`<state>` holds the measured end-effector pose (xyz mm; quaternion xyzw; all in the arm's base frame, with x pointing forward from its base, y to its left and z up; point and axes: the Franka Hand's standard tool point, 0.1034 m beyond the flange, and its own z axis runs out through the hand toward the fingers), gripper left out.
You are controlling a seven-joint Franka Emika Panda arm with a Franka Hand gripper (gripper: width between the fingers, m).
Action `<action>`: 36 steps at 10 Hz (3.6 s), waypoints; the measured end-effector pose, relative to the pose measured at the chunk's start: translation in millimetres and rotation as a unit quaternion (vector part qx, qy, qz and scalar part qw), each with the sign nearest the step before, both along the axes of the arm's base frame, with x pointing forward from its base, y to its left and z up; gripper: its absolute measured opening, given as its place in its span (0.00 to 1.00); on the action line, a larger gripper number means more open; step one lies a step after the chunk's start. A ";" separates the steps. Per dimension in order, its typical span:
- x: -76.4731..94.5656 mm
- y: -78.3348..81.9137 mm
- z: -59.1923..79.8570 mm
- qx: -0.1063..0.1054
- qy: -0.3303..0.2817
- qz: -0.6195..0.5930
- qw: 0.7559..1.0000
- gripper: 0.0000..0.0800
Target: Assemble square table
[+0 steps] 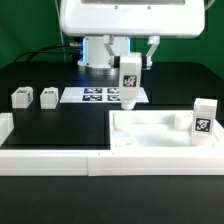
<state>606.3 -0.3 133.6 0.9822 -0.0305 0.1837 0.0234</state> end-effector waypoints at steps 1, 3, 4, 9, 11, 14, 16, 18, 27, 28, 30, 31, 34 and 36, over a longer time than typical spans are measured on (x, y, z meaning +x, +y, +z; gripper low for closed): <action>19.2 -3.8 -1.5 -0.019 -0.072 0.004 0.997 0.37; 26.5 1.2 -1.9 -0.026 -0.123 0.003 0.992 0.37; 26.7 0.8 -1.6 -0.026 -0.123 0.003 0.992 0.37; 19.5 -0.2 -20.6 -0.033 -0.115 0.008 0.993 0.37; 16.9 2.2 -27.8 -0.034 -0.110 0.010 0.993 0.37; 11.7 9.1 -34.4 -0.032 -0.104 0.016 0.994 0.37; 8.8 9.2 -38.5 -0.033 -0.100 0.016 0.994 0.37; 6.9 8.3 -43.1 -0.036 -0.099 0.018 0.994 0.37; 8.5 5.7 -51.3 -0.045 -0.114 0.023 0.992 0.77; 8.5 5.7 -51.4 -0.045 -0.114 0.023 0.992 0.77; 8.4 5.7 -51.4 -0.045 -0.114 0.024 0.992 0.81; 8.4 5.7 -51.4 -0.045 -0.113 0.024 0.992 0.81; 8.4 5.7 -51.4 -0.045 -0.113 0.025 0.992 0.81; 8.1 2.8 -51.2 -0.046 -0.106 0.026 0.993 0.81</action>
Offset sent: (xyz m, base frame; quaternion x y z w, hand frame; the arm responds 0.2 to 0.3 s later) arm 0.0000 0.0000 0.0000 0.0000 0.0000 0.0000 1.0000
